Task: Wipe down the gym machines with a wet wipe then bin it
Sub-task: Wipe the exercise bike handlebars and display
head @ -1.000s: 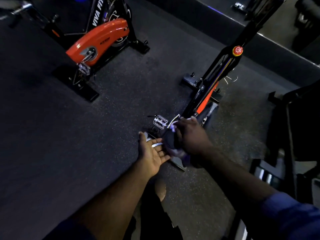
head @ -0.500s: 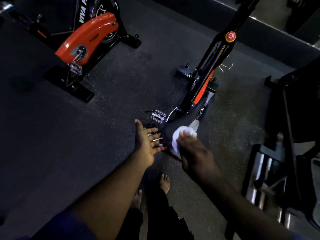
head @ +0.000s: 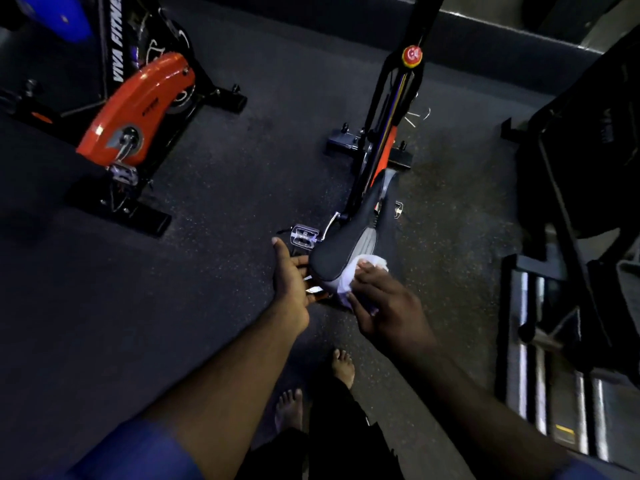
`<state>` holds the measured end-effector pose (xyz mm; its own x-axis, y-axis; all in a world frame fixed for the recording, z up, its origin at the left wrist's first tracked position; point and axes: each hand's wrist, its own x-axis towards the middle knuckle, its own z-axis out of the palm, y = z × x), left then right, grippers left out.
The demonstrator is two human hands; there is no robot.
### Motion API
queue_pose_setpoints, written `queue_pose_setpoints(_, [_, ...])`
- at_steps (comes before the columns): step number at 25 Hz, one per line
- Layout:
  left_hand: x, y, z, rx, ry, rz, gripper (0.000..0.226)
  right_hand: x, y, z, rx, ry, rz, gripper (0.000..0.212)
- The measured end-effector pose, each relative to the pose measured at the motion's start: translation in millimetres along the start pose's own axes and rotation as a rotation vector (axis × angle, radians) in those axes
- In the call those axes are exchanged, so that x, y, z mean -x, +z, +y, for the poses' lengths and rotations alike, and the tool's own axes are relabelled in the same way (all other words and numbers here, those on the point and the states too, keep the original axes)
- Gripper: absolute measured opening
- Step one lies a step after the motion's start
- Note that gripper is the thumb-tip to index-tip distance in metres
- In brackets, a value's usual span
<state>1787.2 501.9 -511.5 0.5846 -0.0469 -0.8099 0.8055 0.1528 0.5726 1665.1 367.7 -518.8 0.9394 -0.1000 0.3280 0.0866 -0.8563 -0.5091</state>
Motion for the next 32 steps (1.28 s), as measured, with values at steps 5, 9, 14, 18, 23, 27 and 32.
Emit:
queue_pose_setpoints(5, [-15, 31, 20, -0.250, 0.210, 0.074, 0.094, -5, -1, 5, -0.007, 0.139, 0.100, 0.028])
queue_pose_setpoints(9, [2, 67, 35, -0.785, 0.444, 0.070, 0.074, 57, -4, -15, -0.117, 0.367, 0.268, 0.034])
queue_pose_setpoints(14, [-1, 79, 19, -1.269, 0.519, 0.196, 0.080, 9, 6, 7, -0.629, 1.064, 0.523, 0.019])
queue_pose_setpoints(18, [2, 81, 23, -1.333, 0.524, 0.175, 0.083, 13, 7, 19, -0.994, 1.152, 0.450, 0.030])
queue_pose_setpoints(23, [-4, 84, 20, -1.365, 0.527, 0.181, 0.078, -84, -4, 71, -0.744, 0.926, 0.244, 0.020])
queue_pose_setpoints(27, [0, 83, 23, -1.369, 0.510, 0.156, 0.072, -119, -7, 74, -0.340, 0.776, 0.273, 0.037])
queue_pose_setpoints(32, [-4, 86, 27, -1.390, 0.505, 0.157, 0.071, -141, -10, 74, -0.249, 0.549, 0.230, 0.033])
